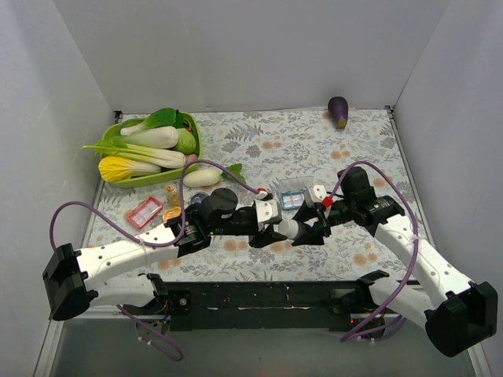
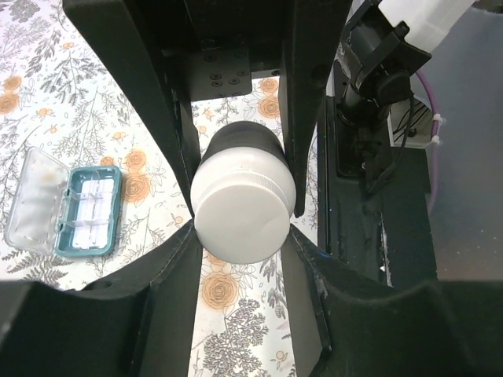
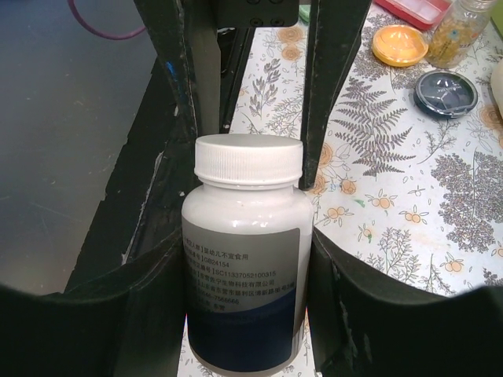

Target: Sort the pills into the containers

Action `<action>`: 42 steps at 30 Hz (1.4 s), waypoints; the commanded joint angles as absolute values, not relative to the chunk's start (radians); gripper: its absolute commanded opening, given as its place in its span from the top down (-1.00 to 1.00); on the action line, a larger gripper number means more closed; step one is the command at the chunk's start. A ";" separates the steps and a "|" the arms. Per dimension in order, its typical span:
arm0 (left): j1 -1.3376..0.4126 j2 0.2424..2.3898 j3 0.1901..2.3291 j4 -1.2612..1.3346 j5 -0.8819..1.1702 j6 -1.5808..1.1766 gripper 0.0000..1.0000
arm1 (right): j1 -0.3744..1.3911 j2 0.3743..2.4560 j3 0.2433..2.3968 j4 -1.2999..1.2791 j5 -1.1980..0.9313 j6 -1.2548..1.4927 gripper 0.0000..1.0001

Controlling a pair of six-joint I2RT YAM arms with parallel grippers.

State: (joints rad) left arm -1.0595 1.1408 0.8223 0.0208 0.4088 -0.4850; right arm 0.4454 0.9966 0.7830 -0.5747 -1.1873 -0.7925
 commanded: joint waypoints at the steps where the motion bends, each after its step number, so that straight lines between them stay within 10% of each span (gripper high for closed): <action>1: -1.063 1.091 0.841 0.054 0.408 -0.549 0.32 | 0.445 0.980 0.782 -0.535 -1.174 -0.779 0.97; 7: -1.063 1.069 0.785 0.113 0.425 -0.661 -0.27 | 0.446 0.974 0.772 -0.523 -1.166 -0.769 0.97; 11: -1.065 1.088 0.781 0.143 0.443 -0.689 -0.30 | 0.445 0.974 0.770 -0.523 -1.166 -0.767 0.97; 18: -1.065 1.137 0.804 0.138 0.436 -0.693 0.20 | 0.446 0.971 0.767 -0.523 -1.163 -0.765 0.97; 21: -1.065 1.140 0.810 0.112 0.414 -0.719 1.00 | 0.443 0.968 0.761 -0.511 -1.144 -0.750 0.97; 31: -1.052 1.134 0.865 -0.090 0.031 -1.649 1.00 | 0.376 0.917 0.692 -0.299 -0.954 -0.485 0.97; 37: -1.046 1.244 0.939 -0.189 0.179 -2.160 1.00 | 0.362 0.917 0.681 -0.270 -0.948 -0.465 0.97; 38: -1.046 1.244 0.943 -0.183 0.186 -2.169 0.87 | 0.361 0.916 0.681 -0.271 -0.948 -0.465 0.97; 42: -1.046 1.220 0.988 -0.166 0.179 -2.033 -0.85 | 0.354 0.911 0.684 -0.279 -0.963 -0.465 0.97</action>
